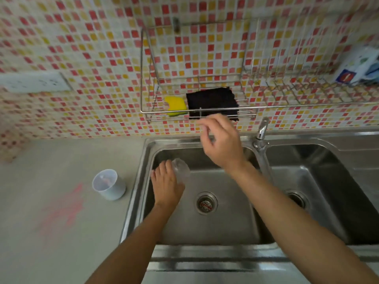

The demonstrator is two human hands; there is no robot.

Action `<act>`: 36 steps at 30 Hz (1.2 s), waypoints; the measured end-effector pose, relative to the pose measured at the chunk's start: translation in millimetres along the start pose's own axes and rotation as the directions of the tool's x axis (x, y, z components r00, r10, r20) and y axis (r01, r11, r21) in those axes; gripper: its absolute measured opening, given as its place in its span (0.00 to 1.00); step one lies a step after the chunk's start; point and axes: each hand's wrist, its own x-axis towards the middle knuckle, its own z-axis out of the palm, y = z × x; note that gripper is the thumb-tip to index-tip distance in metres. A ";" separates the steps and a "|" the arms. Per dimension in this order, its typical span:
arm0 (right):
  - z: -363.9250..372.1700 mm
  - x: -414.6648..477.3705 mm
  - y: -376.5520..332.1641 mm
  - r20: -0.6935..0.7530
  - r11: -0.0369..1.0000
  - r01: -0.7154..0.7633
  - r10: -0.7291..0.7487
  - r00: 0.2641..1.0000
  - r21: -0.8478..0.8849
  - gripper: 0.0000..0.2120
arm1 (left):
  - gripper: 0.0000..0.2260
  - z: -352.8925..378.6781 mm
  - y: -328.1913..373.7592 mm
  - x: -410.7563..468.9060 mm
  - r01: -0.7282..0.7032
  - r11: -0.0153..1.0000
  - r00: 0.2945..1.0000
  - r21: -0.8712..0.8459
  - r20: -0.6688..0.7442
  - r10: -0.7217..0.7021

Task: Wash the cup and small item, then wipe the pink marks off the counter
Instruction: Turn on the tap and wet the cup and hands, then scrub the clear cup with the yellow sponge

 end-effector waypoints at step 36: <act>56.3 -50.2 -60.0 0.590 0.966 0.001 0.156 0.792 -0.257 0.19 | 0.31 -86.6 -72.9 49.2 -0.493 0.851 0.870 -0.180 -0.104 0.481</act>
